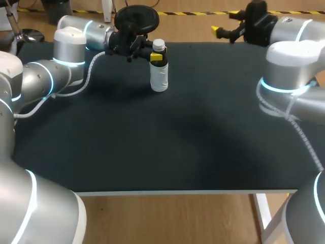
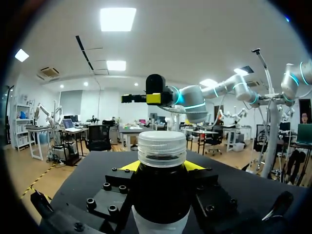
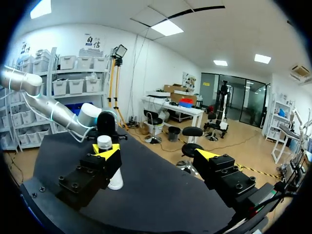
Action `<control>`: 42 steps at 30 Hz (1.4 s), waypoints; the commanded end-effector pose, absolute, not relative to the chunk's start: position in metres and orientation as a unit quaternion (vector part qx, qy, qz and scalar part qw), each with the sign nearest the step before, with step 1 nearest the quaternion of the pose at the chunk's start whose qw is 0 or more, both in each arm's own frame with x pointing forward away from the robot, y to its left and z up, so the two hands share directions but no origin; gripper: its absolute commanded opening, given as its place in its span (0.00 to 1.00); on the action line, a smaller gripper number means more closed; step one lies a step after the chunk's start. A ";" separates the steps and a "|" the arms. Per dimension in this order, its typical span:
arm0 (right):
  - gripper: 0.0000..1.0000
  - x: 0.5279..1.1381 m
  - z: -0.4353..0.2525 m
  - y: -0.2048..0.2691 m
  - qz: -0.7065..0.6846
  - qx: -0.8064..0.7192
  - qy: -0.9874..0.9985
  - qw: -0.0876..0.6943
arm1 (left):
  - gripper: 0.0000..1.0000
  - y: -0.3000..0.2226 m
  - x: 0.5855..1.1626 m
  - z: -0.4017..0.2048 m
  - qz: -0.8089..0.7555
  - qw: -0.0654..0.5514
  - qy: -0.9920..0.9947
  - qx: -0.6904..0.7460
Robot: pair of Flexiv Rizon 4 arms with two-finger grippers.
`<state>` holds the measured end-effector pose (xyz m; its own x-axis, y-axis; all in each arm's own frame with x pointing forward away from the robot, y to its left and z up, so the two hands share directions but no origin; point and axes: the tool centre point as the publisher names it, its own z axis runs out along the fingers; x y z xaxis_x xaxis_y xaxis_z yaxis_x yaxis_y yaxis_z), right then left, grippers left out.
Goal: Unscrew the bottle cap
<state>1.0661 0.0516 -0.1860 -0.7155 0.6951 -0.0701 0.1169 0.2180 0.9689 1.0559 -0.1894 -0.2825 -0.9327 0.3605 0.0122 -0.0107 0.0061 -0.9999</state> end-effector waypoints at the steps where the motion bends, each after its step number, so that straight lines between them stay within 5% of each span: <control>1: 1.00 1.060 -0.198 0.080 0.599 0.285 0.692 0.286 | 0.00 -0.190 1.063 -0.285 0.693 0.148 -0.692 -0.139; 17: 1.00 1.036 -0.202 0.203 0.636 0.267 0.676 0.260 | 0.00 -0.190 1.063 -0.285 0.693 0.148 -0.692 -0.139; 42: 1.00 1.042 -0.233 0.247 0.641 0.272 0.682 0.223 | 0.00 -0.190 1.063 -0.285 0.693 0.148 -0.692 -0.139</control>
<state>1.0384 0.2393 -0.2300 -0.7771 0.6275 0.0485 0.0888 0.0329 0.9955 1.0558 -0.1894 -0.2825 -0.9326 0.3608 0.0122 -0.0107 0.0062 -0.9999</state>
